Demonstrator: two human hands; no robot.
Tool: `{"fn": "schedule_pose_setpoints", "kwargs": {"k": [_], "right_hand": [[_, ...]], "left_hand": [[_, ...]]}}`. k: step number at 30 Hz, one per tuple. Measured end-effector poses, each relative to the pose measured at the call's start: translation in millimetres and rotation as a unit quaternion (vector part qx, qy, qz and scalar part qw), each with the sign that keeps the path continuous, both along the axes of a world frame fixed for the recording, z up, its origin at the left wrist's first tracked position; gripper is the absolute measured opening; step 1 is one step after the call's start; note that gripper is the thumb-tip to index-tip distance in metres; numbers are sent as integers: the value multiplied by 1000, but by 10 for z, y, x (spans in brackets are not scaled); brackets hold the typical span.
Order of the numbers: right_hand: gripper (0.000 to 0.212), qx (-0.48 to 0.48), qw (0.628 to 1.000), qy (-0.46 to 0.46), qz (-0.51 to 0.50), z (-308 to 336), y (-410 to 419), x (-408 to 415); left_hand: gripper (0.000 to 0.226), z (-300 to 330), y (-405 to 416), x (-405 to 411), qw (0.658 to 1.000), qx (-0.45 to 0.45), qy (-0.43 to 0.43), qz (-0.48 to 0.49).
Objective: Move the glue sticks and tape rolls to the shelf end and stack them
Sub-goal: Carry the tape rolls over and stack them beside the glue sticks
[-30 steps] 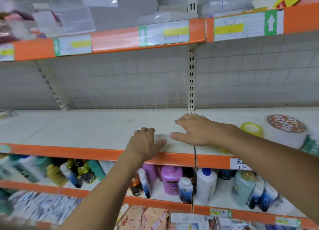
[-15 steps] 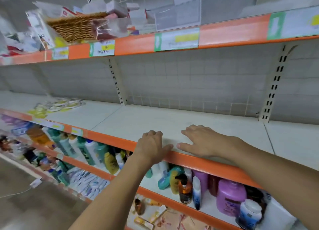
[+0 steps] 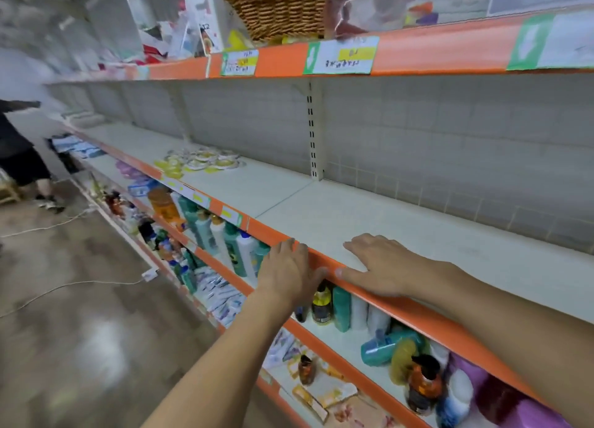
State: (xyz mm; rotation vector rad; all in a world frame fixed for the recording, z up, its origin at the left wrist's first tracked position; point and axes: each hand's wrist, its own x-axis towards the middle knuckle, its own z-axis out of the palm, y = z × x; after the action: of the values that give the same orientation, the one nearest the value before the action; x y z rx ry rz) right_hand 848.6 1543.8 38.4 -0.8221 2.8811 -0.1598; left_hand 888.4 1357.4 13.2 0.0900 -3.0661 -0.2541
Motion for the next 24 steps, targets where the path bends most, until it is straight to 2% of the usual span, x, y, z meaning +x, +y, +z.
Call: {"fn": "schedule_pose_setpoints", "kwargs": {"k": [12,24], "right_hand": [[76,-12,995,-4,96,-120,-1061,-745],[78,-14,995,-1,99,-107,-2033,-1875]], "left_hand": [[72,-3,-1013,-329,996,-22,-12,88],[67,72,-1944,-1348,995,-2,-15,98]]}}
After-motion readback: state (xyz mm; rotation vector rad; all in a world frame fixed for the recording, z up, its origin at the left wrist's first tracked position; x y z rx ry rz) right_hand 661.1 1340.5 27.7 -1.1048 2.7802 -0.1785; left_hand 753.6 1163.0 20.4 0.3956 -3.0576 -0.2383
